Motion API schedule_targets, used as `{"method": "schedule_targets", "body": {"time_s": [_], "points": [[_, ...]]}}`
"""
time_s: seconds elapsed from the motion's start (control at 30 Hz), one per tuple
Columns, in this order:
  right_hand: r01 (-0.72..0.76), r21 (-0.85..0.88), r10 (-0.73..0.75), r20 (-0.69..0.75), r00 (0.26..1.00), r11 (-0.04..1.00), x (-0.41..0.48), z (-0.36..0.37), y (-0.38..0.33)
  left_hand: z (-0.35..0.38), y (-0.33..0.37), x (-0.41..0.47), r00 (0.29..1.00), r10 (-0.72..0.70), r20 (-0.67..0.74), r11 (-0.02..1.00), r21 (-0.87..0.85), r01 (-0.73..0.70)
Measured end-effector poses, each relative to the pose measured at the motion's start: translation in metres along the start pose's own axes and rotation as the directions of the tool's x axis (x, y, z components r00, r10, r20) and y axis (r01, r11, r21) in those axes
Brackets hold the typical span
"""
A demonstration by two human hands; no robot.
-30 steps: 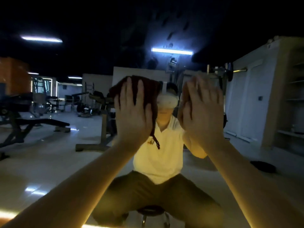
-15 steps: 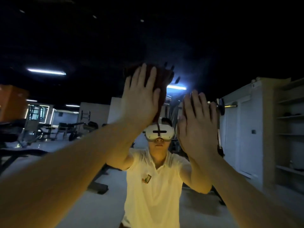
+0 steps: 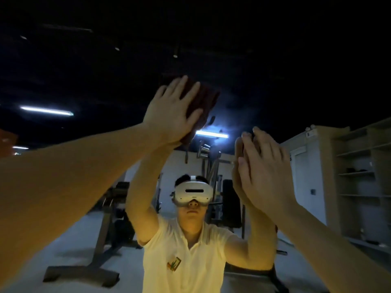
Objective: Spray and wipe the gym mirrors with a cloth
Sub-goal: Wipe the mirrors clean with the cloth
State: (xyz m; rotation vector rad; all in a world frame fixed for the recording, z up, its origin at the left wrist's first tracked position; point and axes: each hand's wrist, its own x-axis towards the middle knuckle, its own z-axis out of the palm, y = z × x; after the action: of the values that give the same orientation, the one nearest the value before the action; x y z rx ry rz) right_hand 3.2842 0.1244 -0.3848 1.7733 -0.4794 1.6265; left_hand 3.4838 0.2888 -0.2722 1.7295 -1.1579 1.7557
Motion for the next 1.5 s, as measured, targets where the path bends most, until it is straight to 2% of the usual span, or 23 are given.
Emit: {"method": "schedule_targets", "body": {"time_s": [0.07,0.13,0.17,0.23,0.27,0.33,0.4,0.47,0.53,0.6,0.63,0.67,0.73,0.8,0.87,0.93,1.0,1.07,1.13,1.17,1.23,1.3,1.5], "points": [[-0.032,-0.04,0.033,0.007,0.999,0.999,0.021,0.001,0.014,0.004,0.02,0.019,0.986,-0.167,-0.014,0.985,-0.041,0.166],[-0.062,-0.063,0.064,0.029,0.998,0.996,0.042,0.005,0.024,0.006,0.049,0.013,0.976,-0.219,-0.001,0.973,-0.071,0.218],[-0.074,-0.063,0.076,0.043,0.996,0.995,0.049,0.008,0.028,0.008,0.06,0.001,0.985,-0.171,0.002,0.983,-0.064,0.171],[-0.078,-0.059,0.082,0.068,0.994,0.995,0.058,0.014,0.033,0.013,0.072,-0.035,0.999,0.028,-0.028,0.999,-0.043,-0.03],[-0.082,-0.06,0.086,0.068,0.994,0.995,0.058,0.018,0.034,0.017,0.071,-0.054,0.988,0.143,-0.049,0.989,-0.02,-0.144],[-0.091,-0.065,0.095,0.058,0.994,0.994,0.058,0.023,0.034,0.016,0.051,-0.07,0.936,0.353,0.013,0.935,0.028,-0.353],[-0.09,-0.063,0.093,0.045,0.995,0.994,0.057,0.026,0.034,0.012,0.014,-0.05,0.892,0.439,0.112,0.894,0.047,-0.446],[-0.083,-0.075,0.086,0.04,0.995,0.994,0.058,0.027,0.036,0.006,-0.016,-0.01,0.948,0.311,0.074,0.946,0.073,-0.316],[-0.071,-0.072,0.075,0.049,0.996,0.995,0.057,0.029,0.038,0.001,-0.029,0.03,0.999,0.049,0.023,0.996,0.076,-0.051],[-0.069,-0.045,0.072,0.049,0.996,0.997,0.056,0.029,0.037,0.007,-0.01,0.052,0.982,-0.185,-0.037,0.983,0.013,0.185],[-0.065,-0.031,0.066,0.047,0.997,0.997,0.056,0.031,0.038,0.01,0.009,0.054,0.968,-0.241,-0.068,0.97,-0.031,0.239],[-0.055,-0.019,0.056,0.045,0.997,0.998,0.056,0.031,0.038,0.013,0.029,0.047,0.968,-0.235,-0.092,0.971,-0.075,0.228],[-0.036,0.025,0.035,0.012,0.999,0.999,0.054,0.034,0.043,0.021,0.069,0.009,0.993,-0.063,-0.099,0.992,-0.117,0.051],[-0.058,0.181,0.067,-0.047,0.997,0.982,0.055,0.032,0.046,0.027,0.095,-0.047,0.985,0.145,-0.099,0.977,-0.142,-0.158],[-0.148,0.429,0.197,-0.071,0.978,0.891,0.055,0.019,0.042,0.027,0.101,-0.085,0.953,0.299,-0.048,0.93,-0.208,-0.303],[-0.185,0.564,0.288,-0.099,0.952,0.805,0.051,0.0,0.026,0.025,0.086,-0.089,0.91,0.413,0.021,0.894,-0.2,-0.401],[-0.093,0.542,0.176,-0.104,0.979,0.835,0.042,-0.018,-0.002,0.016,0.068,-0.075,0.906,0.423,0.006,0.893,-0.171,-0.416],[0.048,0.472,-0.01,-0.083,0.996,0.88,0.025,-0.027,-0.031,0.004,0.051,-0.066,0.962,0.271,0.017,0.924,-0.286,-0.255],[0.159,0.279,-0.139,-0.088,0.986,0.947,0.011,-0.02,-0.056,-0.002,0.038,-0.068,0.988,0.155,-0.005,0.905,-0.401,-0.143],[0.177,0.22,-0.17,-0.053,0.984,0.959,0.007,-0.015,-0.068,-0.002,0.033,-0.071,0.99,0.14,-0.014,0.89,-0.437,-0.132],[0.188,0.274,-0.215,0.073,0.974,0.943,0.009,-0.006,-0.089,-0.001,0.023,-0.077,0.984,0.175,-0.032,0.866,-0.471,-0.169],[0.198,0.305,-0.248,0.134,0.959,0.931,0.023,-0.001,-0.101,0.003,0.012,-0.083,0.976,0.201,-0.08,0.871,-0.441,-0.216],[0.285,0.073,-0.29,0.079,0.954,0.956,0.069,0.009,-0.084,0.009,-0.005,-0.091,0.983,0.162,-0.087,0.951,-0.253,-0.179]]}}
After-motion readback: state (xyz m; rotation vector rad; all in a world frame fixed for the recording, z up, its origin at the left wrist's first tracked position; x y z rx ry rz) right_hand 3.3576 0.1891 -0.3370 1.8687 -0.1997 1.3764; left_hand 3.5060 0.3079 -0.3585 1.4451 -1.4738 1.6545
